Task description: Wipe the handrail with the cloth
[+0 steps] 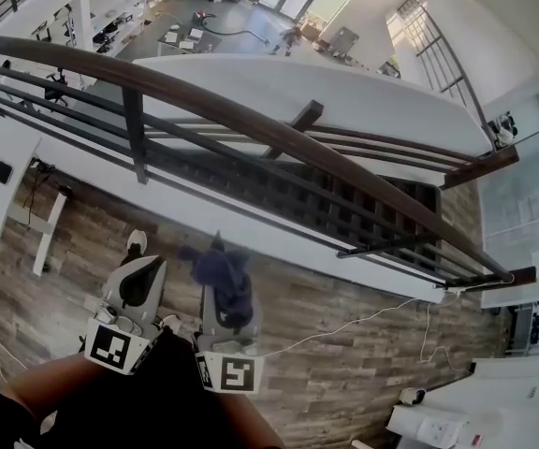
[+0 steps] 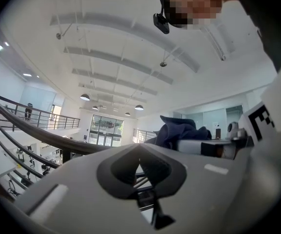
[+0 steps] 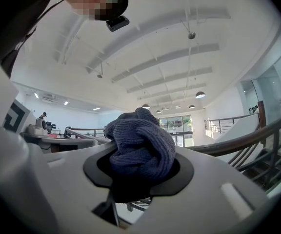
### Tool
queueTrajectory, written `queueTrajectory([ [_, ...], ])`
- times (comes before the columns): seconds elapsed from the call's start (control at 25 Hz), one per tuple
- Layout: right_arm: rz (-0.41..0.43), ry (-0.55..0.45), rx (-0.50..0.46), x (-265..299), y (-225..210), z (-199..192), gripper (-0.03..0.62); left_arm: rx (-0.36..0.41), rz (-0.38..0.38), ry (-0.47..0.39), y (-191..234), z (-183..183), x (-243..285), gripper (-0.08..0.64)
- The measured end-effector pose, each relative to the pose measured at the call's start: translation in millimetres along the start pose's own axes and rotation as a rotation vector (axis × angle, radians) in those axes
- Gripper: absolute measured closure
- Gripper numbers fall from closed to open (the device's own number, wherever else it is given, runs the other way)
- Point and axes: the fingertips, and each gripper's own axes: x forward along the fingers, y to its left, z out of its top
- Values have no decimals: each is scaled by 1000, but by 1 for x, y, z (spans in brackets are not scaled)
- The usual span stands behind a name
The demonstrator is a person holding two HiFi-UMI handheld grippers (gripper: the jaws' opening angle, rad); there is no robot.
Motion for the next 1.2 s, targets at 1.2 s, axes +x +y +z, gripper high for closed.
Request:
queueTrajectory([
  [1.2,70,84,29,310,31,-17,442,-31,106,40,237,11,152,560],
])
